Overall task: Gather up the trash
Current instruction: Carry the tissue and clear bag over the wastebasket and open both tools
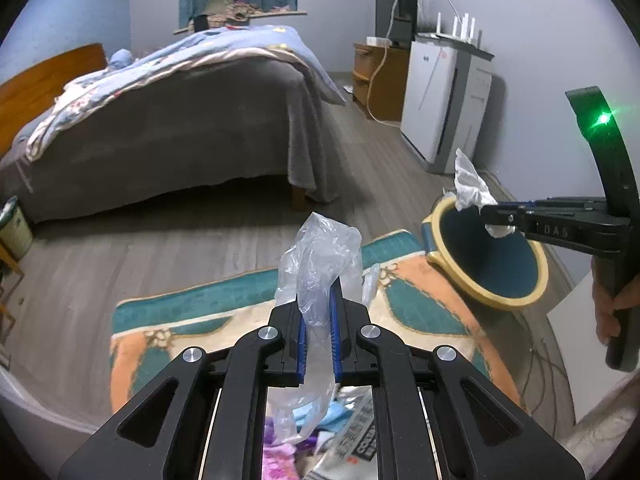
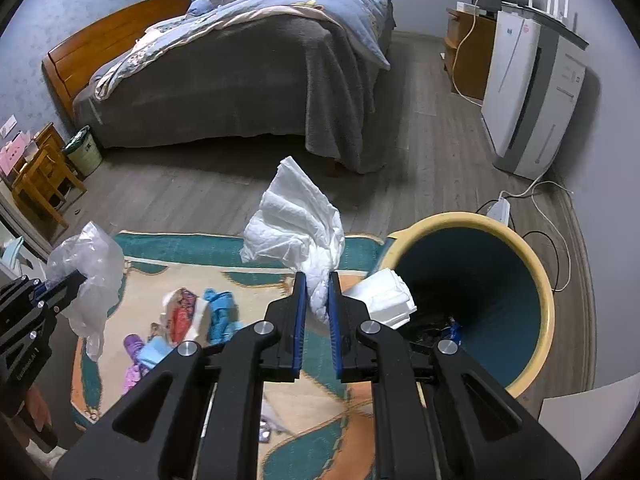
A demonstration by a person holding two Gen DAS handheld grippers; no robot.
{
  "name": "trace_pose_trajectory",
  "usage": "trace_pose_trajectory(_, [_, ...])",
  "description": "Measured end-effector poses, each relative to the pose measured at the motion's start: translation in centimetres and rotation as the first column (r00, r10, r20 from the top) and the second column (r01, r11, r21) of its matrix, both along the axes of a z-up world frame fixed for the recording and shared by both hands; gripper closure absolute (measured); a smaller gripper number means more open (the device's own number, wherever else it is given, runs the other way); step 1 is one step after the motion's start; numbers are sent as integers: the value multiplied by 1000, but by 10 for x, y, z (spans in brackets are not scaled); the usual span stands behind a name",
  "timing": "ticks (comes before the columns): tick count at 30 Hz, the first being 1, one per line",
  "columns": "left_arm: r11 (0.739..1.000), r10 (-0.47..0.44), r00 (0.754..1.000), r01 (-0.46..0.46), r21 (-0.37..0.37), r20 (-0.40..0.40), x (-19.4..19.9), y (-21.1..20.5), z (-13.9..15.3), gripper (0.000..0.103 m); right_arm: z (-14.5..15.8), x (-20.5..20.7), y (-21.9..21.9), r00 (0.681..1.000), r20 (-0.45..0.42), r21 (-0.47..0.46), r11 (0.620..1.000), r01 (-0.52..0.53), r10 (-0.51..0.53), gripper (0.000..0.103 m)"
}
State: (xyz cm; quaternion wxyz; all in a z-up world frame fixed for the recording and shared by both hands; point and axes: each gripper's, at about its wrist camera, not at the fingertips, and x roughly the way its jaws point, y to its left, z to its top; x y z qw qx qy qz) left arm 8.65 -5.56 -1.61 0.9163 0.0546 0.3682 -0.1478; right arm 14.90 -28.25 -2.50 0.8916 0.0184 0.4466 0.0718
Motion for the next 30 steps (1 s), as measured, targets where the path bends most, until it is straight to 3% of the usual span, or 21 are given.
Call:
trace_pose_trajectory(9, [998, -62, 998, 62, 24, -9, 15, -41, -14, 93, -6, 7, -33, 999, 16, -52, 998, 34, -34, 93])
trace_pose_trajectory(16, [993, -114, 993, 114, -5, 9, 14, -75, -13, 93, -3, 14, -62, 997, 33, -56, 996, 73, -71, 93])
trace_pose_trajectory(22, [985, -168, 985, 168, 29, 22, 11, -107, -13, 93, -9, 23, -83, 994, 14, -16, 994, 107, -106, 93])
trace_pose_trajectory(30, [976, -219, 976, 219, 17, 11, 18, -144, -16, 92, -19, 28, -121, 981, -32, 48, 980, 191, -190, 93])
